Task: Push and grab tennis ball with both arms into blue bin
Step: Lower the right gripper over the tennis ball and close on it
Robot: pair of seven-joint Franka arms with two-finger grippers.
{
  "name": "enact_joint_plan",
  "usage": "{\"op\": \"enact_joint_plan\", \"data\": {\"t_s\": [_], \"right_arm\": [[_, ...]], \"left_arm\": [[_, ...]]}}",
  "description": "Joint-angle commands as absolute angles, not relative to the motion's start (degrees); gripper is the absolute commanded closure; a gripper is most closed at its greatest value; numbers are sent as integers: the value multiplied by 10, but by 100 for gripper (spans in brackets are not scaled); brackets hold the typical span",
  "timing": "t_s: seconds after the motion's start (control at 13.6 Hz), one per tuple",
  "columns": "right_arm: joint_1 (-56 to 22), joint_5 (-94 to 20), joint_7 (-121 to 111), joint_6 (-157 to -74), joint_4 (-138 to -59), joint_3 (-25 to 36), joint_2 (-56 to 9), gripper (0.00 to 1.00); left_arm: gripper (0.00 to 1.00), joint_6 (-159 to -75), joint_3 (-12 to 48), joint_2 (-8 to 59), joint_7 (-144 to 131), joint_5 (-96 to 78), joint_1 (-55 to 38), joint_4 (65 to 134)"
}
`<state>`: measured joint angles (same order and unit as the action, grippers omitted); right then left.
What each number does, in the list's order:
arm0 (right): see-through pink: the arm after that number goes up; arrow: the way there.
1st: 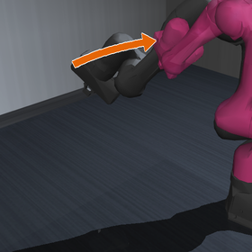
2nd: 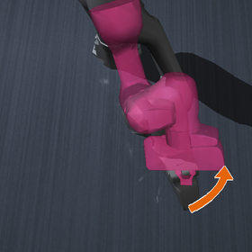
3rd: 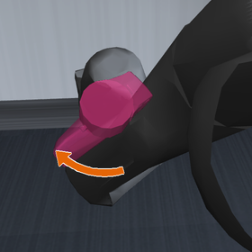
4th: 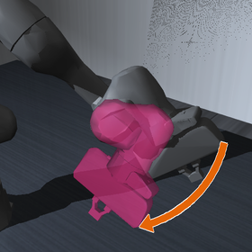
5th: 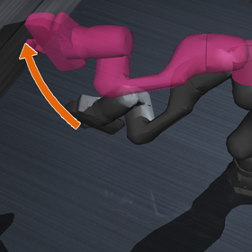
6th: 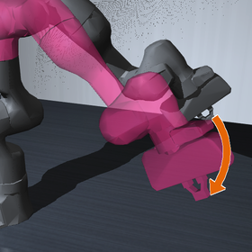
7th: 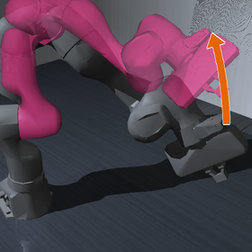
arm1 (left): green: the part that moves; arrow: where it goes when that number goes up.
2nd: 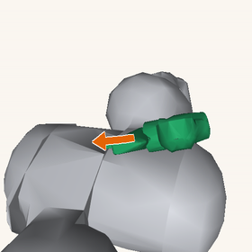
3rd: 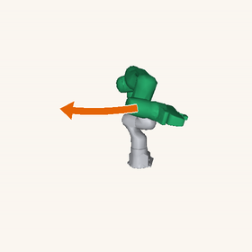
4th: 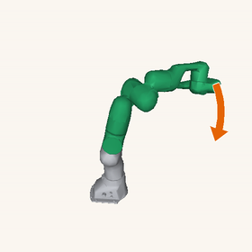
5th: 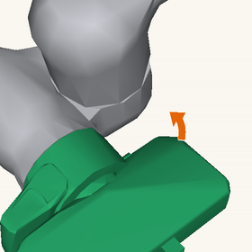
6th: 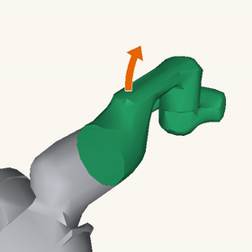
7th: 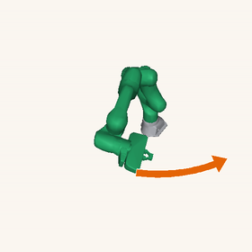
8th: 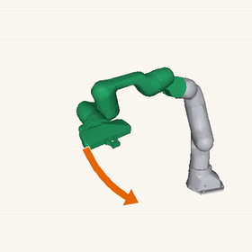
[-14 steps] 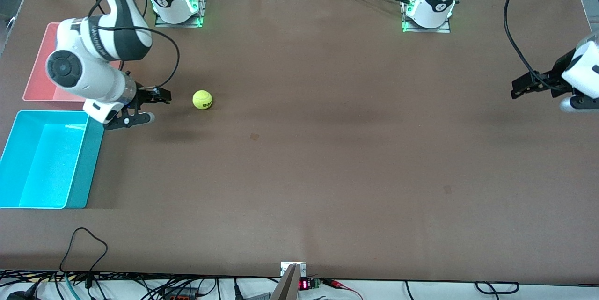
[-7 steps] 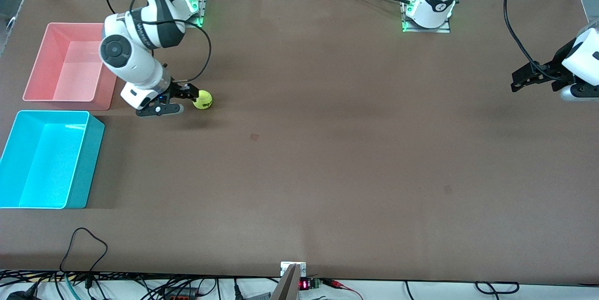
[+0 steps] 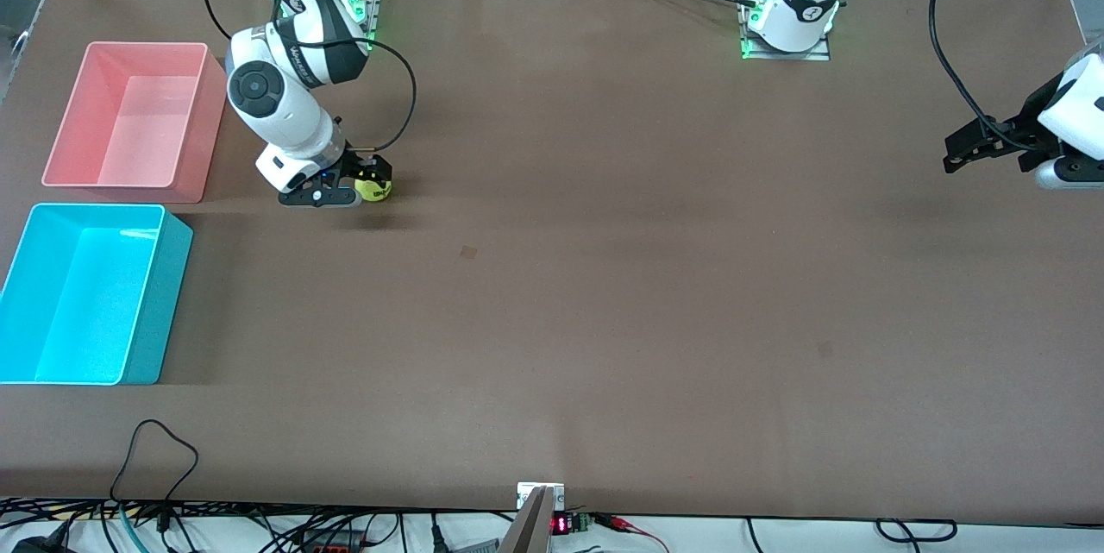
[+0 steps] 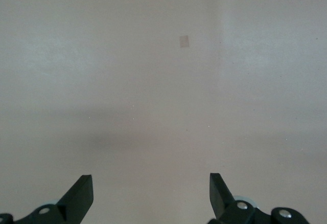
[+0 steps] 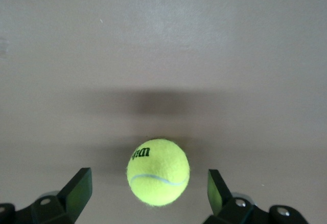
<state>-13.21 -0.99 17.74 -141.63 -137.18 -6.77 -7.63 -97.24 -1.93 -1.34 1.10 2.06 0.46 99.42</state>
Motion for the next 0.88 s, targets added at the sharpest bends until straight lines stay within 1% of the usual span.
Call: {"op": "enact_joint_plan", "data": {"t_s": [0.0, 0.15, 0.81], "right_arm": [[-138, -14, 185, -1455, -1390, -68, -92, 0], [-148, -14, 185, -1466, -1394, -68, -101, 0], [-148, -3, 145, -1464, -1394, -67, -118, 0]], "left_arm": [[0, -971, -23, -8, 23, 12, 3, 983], [0, -972, -23, -8, 23, 11, 3, 983], [0, -964, -22, -9, 24, 11, 0, 980]]}}
